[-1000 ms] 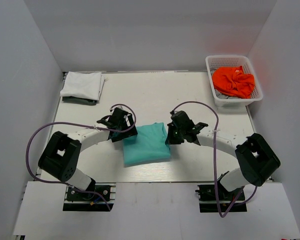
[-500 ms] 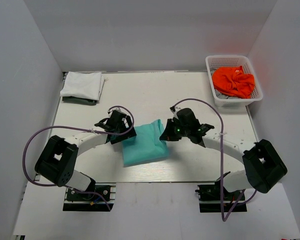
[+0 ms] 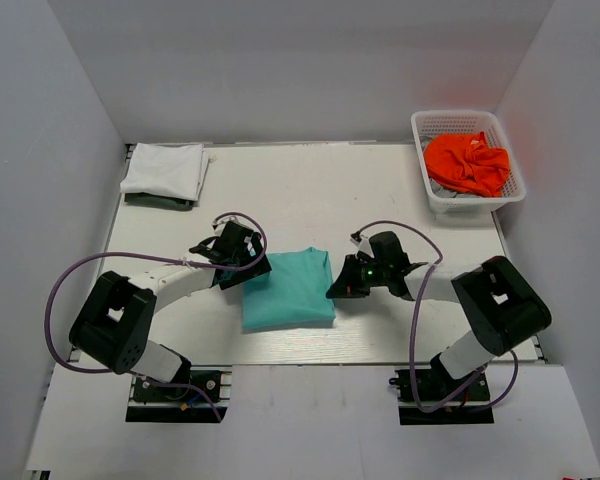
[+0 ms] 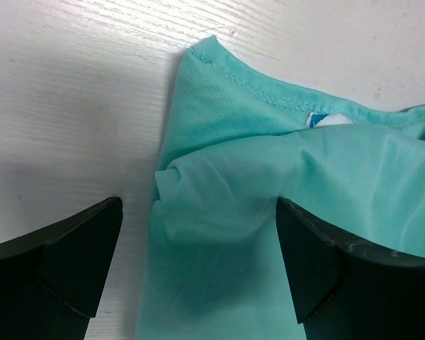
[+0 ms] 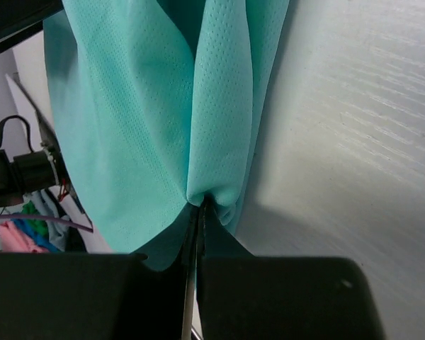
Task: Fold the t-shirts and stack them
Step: Smooth out wrinkles on the folded tshirt
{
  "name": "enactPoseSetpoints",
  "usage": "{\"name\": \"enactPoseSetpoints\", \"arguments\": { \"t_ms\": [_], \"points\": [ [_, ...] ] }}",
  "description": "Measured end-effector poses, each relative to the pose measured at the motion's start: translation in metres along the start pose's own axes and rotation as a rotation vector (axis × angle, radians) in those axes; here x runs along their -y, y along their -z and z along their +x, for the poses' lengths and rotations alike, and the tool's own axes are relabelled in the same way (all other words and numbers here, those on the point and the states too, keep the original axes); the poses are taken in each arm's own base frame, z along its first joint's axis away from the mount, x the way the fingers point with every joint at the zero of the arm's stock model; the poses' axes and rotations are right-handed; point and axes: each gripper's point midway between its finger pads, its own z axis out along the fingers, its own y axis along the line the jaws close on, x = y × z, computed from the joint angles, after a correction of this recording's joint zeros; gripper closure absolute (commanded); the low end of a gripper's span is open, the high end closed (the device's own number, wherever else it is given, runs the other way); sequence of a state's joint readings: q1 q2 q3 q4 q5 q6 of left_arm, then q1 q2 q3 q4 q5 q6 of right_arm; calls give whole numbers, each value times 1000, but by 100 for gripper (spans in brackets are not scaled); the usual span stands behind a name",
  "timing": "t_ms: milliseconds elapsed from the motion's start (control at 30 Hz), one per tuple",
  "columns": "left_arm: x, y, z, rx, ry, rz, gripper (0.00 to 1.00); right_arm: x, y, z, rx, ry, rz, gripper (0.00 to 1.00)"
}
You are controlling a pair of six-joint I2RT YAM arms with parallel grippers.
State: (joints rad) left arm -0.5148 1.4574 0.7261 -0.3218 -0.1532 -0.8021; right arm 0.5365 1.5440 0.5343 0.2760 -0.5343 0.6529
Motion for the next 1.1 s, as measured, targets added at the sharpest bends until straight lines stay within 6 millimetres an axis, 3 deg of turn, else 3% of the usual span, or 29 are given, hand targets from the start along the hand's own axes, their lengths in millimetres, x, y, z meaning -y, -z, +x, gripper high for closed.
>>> {"name": "enactPoseSetpoints", "arguments": {
  "t_ms": [33,133,233,533,667,967,1067,1100],
  "points": [
    [0,0,0,2,1,-2,0,1,-1,0,-4,-4,-11,100],
    [-3,0,-1,5,7,-14,0,-2,1,-4,-1,-4,-39,81],
    [-4,0,-1,10,10,-23,0,-3,3,-4,-7,0,-47,68],
    [-7,0,-2,15,9,-36,0,-24,24,-31,74,108,-4,47],
    [-8,0,-3,20,8,-45,0,-23,22,-39,85,127,51,38],
    [-14,0,-2,20,4,-73,0,-23,-4,-40,9,159,139,42],
    [-15,0,-2,20,3,-78,0,-25,-13,-32,-28,169,159,48],
    [-15,0,-2,19,3,-79,0,-24,-16,-30,-39,170,166,55]
  ]
}}
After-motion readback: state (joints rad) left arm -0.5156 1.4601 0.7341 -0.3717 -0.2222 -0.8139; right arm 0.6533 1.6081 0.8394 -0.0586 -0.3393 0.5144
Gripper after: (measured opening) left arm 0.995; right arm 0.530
